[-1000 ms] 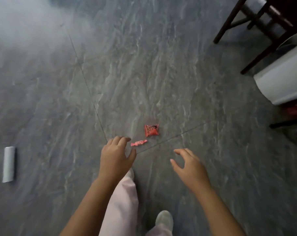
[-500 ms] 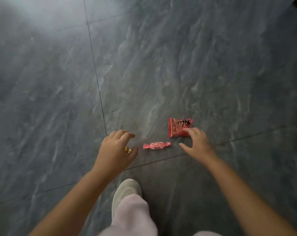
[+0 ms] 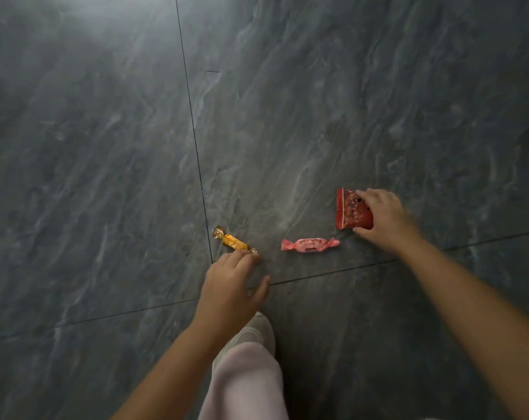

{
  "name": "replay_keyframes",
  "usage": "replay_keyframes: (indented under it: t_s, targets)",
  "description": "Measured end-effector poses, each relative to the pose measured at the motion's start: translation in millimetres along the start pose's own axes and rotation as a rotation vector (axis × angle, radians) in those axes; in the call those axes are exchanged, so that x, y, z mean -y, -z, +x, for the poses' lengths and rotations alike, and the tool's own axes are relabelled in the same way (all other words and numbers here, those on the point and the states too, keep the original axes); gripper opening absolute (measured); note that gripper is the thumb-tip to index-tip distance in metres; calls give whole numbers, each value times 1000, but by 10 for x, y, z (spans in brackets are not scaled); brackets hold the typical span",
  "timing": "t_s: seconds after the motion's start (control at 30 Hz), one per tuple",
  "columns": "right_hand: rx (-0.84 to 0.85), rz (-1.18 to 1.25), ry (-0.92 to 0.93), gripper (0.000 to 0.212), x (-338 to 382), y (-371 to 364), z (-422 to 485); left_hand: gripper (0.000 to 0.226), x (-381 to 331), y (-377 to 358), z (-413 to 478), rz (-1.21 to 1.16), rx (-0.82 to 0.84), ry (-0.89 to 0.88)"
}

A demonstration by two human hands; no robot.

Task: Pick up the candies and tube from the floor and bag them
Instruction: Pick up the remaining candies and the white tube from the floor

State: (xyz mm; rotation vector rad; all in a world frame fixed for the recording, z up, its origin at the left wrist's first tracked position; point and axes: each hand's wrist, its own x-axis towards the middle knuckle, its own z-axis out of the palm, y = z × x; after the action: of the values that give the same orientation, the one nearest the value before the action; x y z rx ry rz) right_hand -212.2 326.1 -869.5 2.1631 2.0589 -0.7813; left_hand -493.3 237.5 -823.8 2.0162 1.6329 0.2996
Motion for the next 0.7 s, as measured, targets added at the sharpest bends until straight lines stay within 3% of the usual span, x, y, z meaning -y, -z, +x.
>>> replay_keyframes:
  t_s: [0.13,0.37,0.7]
  targets:
    - [16,-102,-27,74,-20,-37,-111,36,3,-57,79,3,5,-33]
    - [35,122,-207,71,-145,-164,-425,39,-141,-362,270,38,35,-112]
    - [0,375,-178,58,-385,-161,-891,52,-249,-821,693,155,75,-154]
